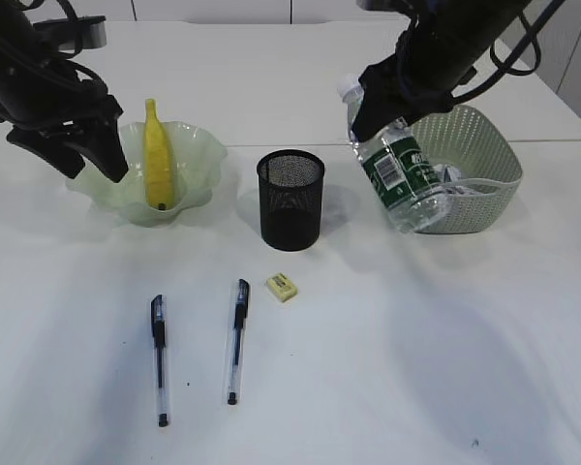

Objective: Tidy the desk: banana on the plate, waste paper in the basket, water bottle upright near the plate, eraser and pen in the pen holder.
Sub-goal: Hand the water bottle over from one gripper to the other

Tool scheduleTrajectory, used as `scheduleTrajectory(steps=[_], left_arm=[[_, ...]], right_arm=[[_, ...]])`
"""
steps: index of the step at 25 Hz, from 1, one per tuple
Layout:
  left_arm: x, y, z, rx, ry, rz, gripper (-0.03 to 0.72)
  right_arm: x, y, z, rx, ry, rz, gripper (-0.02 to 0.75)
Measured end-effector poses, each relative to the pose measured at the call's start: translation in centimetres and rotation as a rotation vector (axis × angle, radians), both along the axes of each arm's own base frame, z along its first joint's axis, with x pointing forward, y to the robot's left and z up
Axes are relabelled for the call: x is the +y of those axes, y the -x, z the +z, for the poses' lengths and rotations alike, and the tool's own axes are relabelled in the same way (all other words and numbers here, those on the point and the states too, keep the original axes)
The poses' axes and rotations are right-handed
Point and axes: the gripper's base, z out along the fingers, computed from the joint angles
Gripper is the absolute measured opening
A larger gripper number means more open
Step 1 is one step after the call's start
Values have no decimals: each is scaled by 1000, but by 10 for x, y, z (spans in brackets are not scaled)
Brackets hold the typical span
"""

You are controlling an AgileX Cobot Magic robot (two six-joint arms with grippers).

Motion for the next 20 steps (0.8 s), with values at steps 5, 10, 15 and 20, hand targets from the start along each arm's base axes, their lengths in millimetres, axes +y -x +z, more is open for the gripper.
scheduleTrajectory(steps=[5,10,15,20], left_arm=[[0,0,0,0,0,0,465],[0,0,0,-4,0,1,465],[0,-1,0,-8,1,2,465],[0,-1,0,-16,2,4,465]], right_arm=[[6,-2,16,-45,-68,23,380],[7,-2,18,-48,-85,25,380],[7,-1,18,-47,-85,28,380],[7,-1,18,-43,-85,29,380]])
